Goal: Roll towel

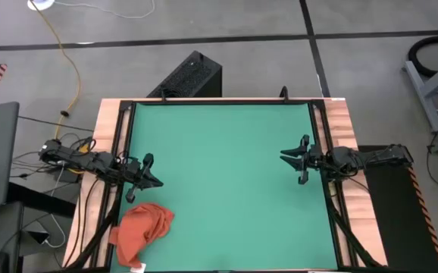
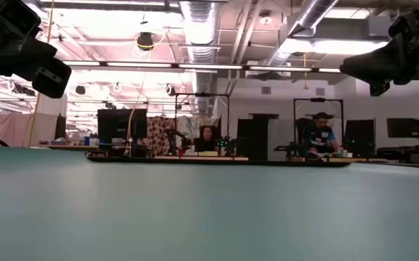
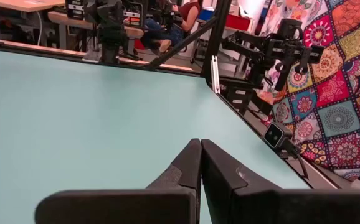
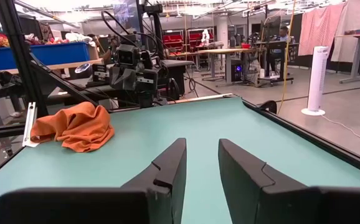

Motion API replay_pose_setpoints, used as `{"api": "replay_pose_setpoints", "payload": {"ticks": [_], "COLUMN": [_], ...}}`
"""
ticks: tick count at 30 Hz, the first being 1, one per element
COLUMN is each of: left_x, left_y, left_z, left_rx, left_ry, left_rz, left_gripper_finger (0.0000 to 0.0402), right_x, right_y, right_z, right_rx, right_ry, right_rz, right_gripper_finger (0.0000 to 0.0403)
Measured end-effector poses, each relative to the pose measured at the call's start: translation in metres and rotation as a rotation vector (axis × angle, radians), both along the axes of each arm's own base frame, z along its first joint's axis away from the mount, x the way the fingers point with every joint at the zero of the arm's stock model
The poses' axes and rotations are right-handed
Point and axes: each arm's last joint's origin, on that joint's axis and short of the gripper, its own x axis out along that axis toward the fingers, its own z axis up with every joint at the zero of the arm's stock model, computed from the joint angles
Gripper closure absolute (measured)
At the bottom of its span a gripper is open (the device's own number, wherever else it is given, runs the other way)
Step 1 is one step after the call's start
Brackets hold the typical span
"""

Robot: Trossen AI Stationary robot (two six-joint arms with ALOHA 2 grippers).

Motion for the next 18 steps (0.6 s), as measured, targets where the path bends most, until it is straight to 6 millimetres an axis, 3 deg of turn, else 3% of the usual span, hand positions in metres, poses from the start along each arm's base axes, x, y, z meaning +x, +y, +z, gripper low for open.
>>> {"api": "replay_pose_setpoints", "payload": {"ticks": [18], "left_x": [0.0001], "left_y": [0.0004], "left_z": [0.0003], "left_rx": [0.047], "left_ry": [-0.016], "left_rz": [0.017], "left_gripper_finger": [0.0401], "right_x": [0.0000], "right_y": [0.0000], "right_z": [0.0000], "right_rx": [0.000], "right_ry": [0.000], "right_rz": [0.000], "right_gripper_finger": [0.0287]}}
